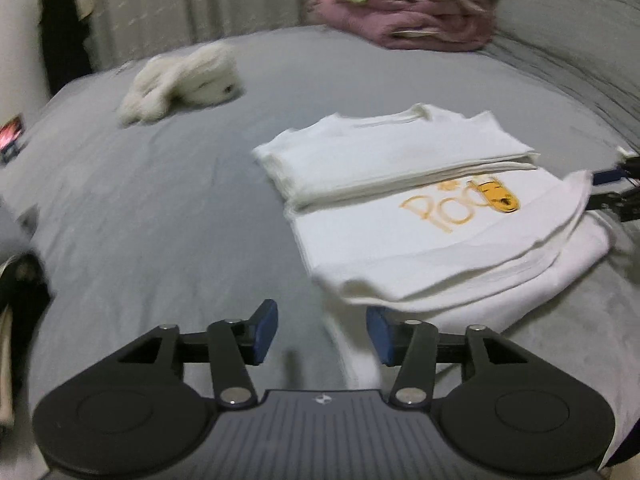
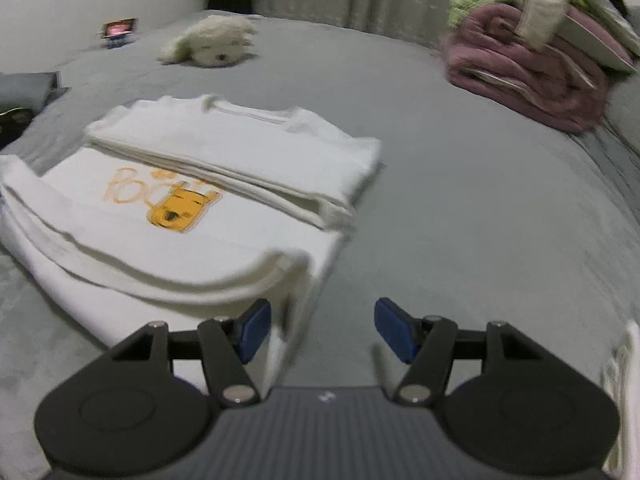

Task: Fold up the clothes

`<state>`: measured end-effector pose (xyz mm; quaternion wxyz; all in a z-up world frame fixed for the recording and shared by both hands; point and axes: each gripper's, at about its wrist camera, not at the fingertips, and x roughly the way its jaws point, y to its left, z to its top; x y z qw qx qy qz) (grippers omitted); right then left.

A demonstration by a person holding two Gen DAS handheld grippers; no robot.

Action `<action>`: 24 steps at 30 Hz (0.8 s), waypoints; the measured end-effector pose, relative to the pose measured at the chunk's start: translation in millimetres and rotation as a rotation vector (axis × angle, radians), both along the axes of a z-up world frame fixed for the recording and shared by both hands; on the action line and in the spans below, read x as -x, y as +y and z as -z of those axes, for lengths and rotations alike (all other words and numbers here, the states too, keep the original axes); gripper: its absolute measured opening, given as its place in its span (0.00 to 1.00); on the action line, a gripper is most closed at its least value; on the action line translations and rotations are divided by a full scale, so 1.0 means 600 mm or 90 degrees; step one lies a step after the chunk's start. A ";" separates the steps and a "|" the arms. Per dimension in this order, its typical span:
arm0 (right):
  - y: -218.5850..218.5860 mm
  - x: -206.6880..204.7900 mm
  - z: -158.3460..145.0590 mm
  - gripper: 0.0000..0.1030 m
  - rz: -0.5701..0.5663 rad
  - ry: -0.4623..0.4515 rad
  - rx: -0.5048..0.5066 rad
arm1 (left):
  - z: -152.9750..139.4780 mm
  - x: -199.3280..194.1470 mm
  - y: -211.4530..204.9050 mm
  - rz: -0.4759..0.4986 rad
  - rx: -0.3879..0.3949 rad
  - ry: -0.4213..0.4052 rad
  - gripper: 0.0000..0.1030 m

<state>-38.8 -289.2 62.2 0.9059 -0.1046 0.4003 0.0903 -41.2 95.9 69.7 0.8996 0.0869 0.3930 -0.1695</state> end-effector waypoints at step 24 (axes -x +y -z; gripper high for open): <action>-0.031 -0.064 -0.011 0.08 0.012 -0.020 -0.151 | 0.019 -0.112 0.030 -0.089 0.197 0.070 0.07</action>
